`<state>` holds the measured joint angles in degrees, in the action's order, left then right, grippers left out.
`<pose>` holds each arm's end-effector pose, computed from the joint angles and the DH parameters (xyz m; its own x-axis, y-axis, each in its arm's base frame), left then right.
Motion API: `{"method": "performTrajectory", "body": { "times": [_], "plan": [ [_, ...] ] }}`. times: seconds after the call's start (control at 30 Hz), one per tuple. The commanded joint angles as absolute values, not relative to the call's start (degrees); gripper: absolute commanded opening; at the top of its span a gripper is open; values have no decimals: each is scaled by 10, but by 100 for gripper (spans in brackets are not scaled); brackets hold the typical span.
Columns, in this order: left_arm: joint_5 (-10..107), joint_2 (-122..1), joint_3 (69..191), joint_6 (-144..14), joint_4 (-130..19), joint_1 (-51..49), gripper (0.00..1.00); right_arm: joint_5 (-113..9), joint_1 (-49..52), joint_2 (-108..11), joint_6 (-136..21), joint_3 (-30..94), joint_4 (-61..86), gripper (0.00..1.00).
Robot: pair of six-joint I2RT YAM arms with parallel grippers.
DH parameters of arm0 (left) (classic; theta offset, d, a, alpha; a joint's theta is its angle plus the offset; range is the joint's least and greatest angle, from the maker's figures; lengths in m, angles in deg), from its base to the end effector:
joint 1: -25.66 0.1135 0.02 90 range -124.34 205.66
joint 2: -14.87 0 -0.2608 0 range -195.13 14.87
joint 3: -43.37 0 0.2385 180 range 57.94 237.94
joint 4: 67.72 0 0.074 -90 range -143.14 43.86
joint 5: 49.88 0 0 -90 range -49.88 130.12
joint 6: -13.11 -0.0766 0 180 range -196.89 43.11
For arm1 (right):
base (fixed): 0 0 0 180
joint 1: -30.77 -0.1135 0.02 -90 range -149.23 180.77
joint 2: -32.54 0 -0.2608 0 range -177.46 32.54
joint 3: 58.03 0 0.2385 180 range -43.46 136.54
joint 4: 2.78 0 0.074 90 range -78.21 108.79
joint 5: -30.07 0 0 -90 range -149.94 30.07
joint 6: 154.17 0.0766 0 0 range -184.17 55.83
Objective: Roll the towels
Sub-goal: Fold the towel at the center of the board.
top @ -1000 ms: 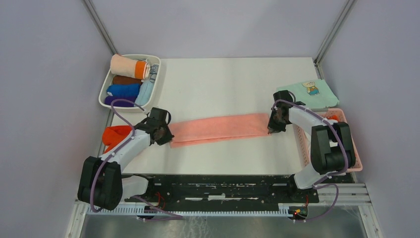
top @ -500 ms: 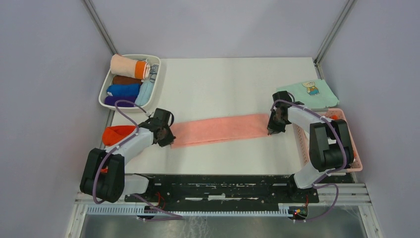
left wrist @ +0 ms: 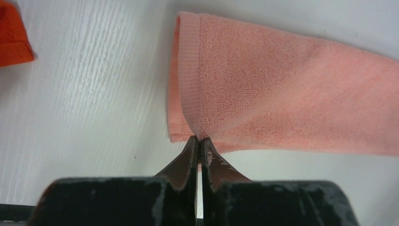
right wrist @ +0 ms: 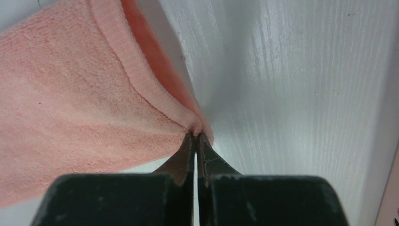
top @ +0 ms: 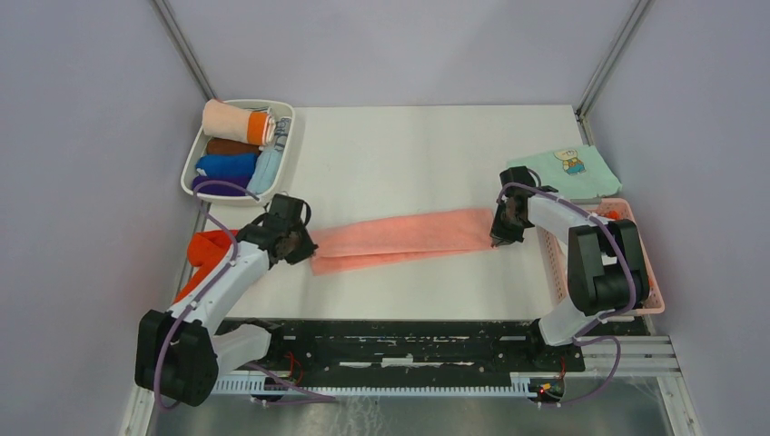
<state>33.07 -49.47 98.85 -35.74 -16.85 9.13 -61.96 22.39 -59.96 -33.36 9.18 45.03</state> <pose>0.2120 -0.0531 0.1823 -0.7702 -0.4526 -0.4493 -0.3769 0.8914 -0.2519 0.2881 0.0397 0.1281 -0.8824 0.3874 -0.2670 0.3685 0.9219 0.1198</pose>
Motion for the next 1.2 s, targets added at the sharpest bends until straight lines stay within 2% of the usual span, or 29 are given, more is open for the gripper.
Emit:
{"method": "performTrajectory", "body": {
  "times": [0.0, 0.27, 0.37, 0.57, 0.67, 0.7, 0.87, 1.0, 1.17],
  "plan": [
    [369, -499, 941, -325, -173, 90, 4, -647, 228, -587, -329, 95, 448, 0],
    [364, -500, 879, -271, -207, 86, 6, -655, 228, -596, -329, 97, 448, 1],
    [357, -486, 881, -263, -198, 86, 18, -658, 228, -593, -330, 98, 452, 7],
    [345, -432, 897, -247, -152, 86, 44, -671, 228, -545, -344, 120, 488, 30],
    [315, -395, 931, -253, -130, 86, 58, -671, 227, -510, -355, 143, 511, 37],
    [308, -391, 946, -261, -126, 86, 60, -670, 228, -499, -360, 152, 515, 39],
    [302, -435, 1012, -303, -161, 86, 60, -636, 227, -489, -369, 173, 477, 43],
    [318, -509, 1032, -322, -221, 86, 52, -579, 227, -532, -359, 191, 430, 37],
    [312, -579, 1000, -314, -299, 86, 41, -562, 228, -607, -349, 200, 393, 32]
  ]
}}
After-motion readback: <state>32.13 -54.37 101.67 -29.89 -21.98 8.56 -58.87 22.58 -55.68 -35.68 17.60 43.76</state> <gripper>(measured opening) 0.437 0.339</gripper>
